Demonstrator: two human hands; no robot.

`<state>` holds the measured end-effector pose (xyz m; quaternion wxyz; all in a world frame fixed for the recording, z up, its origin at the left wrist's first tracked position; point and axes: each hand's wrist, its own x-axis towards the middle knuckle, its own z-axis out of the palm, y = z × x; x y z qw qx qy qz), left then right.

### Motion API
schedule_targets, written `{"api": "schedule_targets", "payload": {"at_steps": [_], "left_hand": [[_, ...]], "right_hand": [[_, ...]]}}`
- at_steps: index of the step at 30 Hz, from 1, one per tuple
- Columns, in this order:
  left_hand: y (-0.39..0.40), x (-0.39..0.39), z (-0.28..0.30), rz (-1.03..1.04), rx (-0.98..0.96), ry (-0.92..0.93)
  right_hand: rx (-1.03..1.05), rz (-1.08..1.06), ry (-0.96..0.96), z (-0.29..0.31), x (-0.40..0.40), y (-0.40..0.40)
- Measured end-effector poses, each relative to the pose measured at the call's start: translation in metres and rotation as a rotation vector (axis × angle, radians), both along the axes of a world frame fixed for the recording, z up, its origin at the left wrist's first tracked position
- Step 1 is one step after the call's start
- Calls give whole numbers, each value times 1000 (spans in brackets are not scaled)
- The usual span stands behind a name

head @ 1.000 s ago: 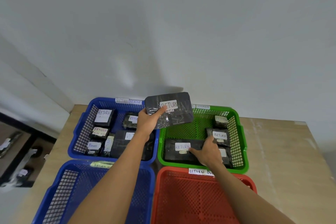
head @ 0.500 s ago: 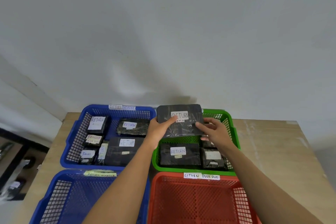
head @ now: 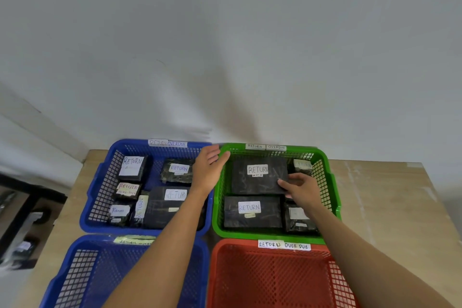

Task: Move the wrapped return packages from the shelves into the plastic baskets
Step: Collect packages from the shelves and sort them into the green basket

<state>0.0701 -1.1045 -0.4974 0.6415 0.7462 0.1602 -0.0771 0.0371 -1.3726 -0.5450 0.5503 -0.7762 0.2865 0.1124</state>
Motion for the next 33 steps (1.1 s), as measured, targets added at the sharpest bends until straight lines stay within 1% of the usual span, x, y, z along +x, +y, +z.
{"api": "schedule_targets", "payload": {"at_steps": [5, 8, 9, 11, 14, 16, 18, 20, 24, 27, 33], "left_hand": [[5, -2, -4, -75, 32, -14], [-1, -4, -5, -146, 114, -42], [-5, -5, -6, -186, 181, -59], [-17, -8, -8, -292, 384, -112], [-36, -15, -17, -501, 637, -151], [-50, -21, -30, -638, 748, -84], [-60, -24, -39, -717, 827, 7], [-68, -25, -45, -733, 860, 44], [-71, -24, -49, -694, 860, 39], [-71, -23, -53, -684, 857, 44], [-78, -24, -62, -708, 864, 81]], "right_hand": [[-255, 146, 54, -10, 15, 23], [-385, 236, 81, -7, 15, 26], [-427, 255, 72, -6, 14, 26], [-506, 273, 40, -6, 12, 28], [-560, 332, 2, -9, 9, 31], [-562, 337, 6, -13, 6, 33], [-556, 328, 4, -13, 6, 36], [-541, 324, 10, -14, 6, 36], [-511, 321, 8, -15, -3, 36], [-536, 313, -21, -16, -13, 37], [-579, 370, -59, -15, -15, 41]]}}
